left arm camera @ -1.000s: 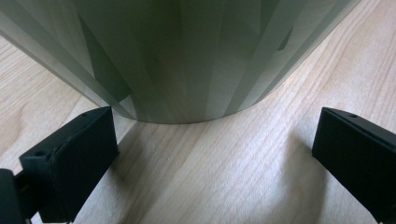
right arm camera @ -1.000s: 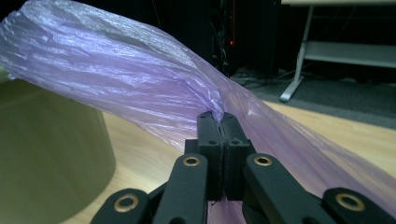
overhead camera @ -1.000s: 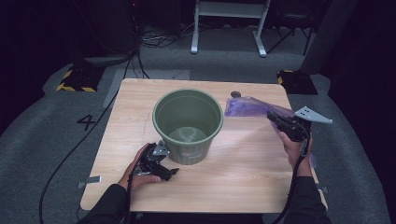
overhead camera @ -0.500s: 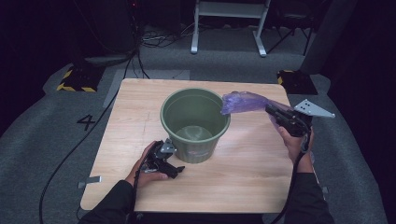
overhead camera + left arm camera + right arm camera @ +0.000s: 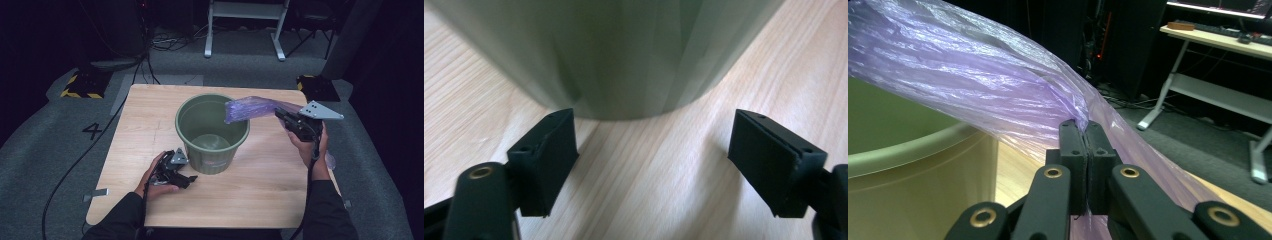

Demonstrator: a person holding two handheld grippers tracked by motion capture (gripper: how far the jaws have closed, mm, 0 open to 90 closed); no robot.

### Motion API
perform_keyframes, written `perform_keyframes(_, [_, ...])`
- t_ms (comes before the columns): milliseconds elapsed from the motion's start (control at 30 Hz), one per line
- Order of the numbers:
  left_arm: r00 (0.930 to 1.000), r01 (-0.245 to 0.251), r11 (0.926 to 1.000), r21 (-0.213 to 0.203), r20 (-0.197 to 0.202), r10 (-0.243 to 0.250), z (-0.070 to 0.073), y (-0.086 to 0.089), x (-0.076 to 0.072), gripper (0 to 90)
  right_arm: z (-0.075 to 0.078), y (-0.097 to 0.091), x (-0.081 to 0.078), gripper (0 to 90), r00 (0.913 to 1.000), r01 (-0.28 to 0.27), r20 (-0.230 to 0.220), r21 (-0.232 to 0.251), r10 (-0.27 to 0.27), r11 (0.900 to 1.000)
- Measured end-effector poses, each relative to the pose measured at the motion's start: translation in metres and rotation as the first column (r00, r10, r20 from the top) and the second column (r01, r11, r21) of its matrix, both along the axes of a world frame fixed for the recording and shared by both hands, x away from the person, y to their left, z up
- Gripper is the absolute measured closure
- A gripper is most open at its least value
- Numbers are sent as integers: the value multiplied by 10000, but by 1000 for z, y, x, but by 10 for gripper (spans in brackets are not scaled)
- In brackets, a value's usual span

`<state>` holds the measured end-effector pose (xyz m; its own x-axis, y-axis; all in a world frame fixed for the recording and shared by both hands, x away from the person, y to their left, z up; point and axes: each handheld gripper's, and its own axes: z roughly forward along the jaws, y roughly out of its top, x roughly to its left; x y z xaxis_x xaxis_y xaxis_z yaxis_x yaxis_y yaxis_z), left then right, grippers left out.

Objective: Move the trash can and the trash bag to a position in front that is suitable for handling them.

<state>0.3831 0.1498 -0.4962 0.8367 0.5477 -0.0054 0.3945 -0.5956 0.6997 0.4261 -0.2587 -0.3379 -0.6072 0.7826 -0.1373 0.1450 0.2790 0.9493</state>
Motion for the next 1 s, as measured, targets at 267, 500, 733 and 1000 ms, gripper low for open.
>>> perform_keyframes(267, [9992,-276,9986,-450,280,289,16,23,-12,164,2,13,2,895,9996,240,184,-727,-227,9971])
perform_keyframes(500, [9905,-837,9923,-911,1010,928,41,43,-24,159,7,31,0,893,9965,606,668,-1601,-504,9852])
perform_keyframes(733, [9711,-949,9875,-1256,2065,1196,83,64,-34,164,10,44,-2,884,9950,580,920,-2162,-388,9746])
perform_keyframes(1000, [9578,-601,9785,-1974,2645,1122,125,70,-35,163,14,58,-3,877,9954,135,951,-2661,123,9639])
